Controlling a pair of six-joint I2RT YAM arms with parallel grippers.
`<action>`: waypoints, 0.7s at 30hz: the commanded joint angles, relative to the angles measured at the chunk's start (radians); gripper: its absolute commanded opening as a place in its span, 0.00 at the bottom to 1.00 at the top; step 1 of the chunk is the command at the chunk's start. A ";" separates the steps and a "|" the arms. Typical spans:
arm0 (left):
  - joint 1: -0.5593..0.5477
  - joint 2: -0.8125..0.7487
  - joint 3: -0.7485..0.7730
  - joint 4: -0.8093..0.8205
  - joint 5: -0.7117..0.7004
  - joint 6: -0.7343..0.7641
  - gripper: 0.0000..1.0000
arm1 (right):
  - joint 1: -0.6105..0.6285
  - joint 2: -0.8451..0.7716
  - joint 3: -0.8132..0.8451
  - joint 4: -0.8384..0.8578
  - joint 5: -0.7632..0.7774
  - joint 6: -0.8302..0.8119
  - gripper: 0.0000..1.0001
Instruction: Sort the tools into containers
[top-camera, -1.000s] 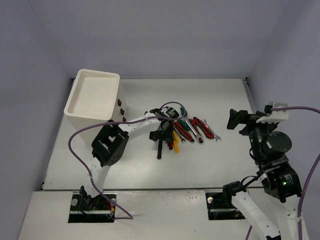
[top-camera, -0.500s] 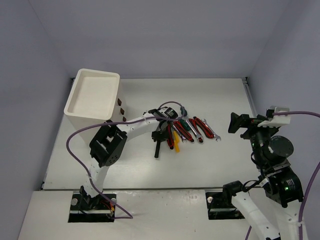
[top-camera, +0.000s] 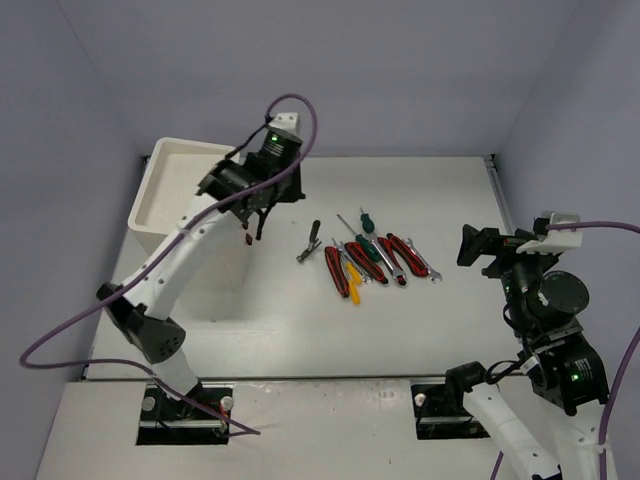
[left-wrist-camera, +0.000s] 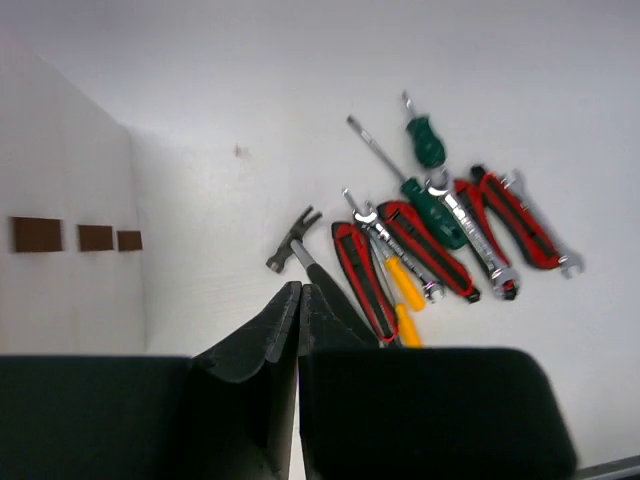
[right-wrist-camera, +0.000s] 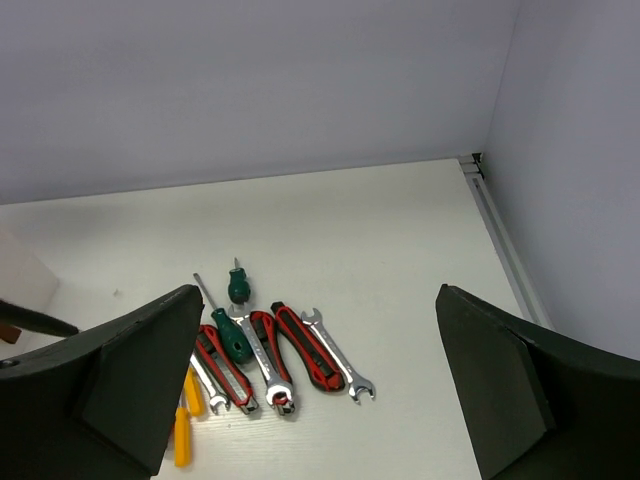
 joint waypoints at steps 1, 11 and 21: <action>0.047 -0.055 0.025 -0.050 0.034 0.034 0.00 | 0.006 0.032 0.039 0.063 -0.009 -0.008 1.00; -0.064 -0.088 -0.240 -0.033 0.085 -0.193 0.30 | 0.006 0.041 0.009 0.043 -0.107 0.014 1.00; -0.102 -0.073 -0.361 0.134 0.025 -0.468 0.75 | 0.006 0.171 -0.027 0.025 -0.320 0.047 1.00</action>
